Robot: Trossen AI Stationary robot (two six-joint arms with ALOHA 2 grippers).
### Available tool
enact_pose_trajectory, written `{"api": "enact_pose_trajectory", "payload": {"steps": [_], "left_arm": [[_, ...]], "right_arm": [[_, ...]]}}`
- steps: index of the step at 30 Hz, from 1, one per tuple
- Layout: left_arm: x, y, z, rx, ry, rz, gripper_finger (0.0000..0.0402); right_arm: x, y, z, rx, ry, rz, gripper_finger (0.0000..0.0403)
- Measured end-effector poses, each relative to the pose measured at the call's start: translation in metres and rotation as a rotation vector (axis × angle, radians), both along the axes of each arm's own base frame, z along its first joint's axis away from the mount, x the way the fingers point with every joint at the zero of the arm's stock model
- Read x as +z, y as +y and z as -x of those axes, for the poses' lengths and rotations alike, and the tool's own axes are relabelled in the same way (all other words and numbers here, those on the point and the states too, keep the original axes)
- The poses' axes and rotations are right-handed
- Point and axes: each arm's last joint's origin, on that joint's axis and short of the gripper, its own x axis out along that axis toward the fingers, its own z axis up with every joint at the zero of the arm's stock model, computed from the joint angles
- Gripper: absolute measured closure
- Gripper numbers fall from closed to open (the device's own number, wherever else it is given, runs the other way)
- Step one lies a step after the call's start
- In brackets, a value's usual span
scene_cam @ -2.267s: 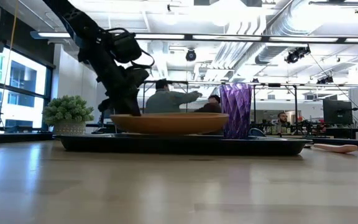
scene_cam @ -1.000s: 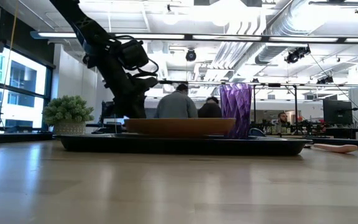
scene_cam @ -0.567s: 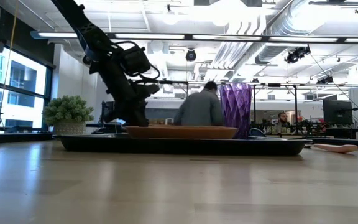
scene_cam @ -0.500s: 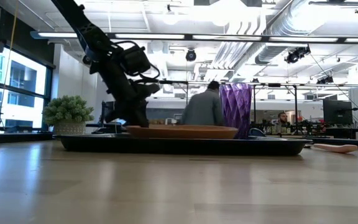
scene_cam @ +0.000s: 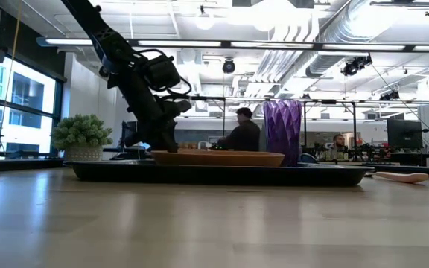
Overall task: Pick and place plate/cup/fork/spoon on tray
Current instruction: Put the orange plate on the center of the black tray
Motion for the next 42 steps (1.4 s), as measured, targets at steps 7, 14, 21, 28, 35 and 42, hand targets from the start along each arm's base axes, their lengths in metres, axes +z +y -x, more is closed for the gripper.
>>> {"api": "enact_pose_trajectory", "payload": {"steps": [7,14,21,28,35,42], "left_arm": [[0.000,0.000,0.000,-0.001,0.001,0.000,0.0394],[0.000,0.000,0.000,-0.002,-0.002,-0.003,0.0393],[0.000,0.000,0.000,0.000,-0.004,-0.001,0.0355],[0.000,0.000,0.000,0.021,-0.007,0.013,0.0327],[0.003,0.000,0.001,0.020,-0.013,0.009,0.0323],[0.011,0.004,0.008,0.023,-0.007,-0.005,0.0323]], "right_arm": [[0.000,0.000,0.000,0.001,0.000,0.000,0.0292],[0.000,0.000,0.000,0.006,-0.001,-0.005,0.0292],[0.000,0.001,0.000,0.025,-0.002,-0.018,0.0292],[0.000,0.001,0.000,0.031,0.000,-0.016,0.0292],[0.000,0.001,0.000,0.030,0.000,-0.016,0.0292],[0.000,0.001,0.000,0.031,0.000,-0.016,0.0292]]}}
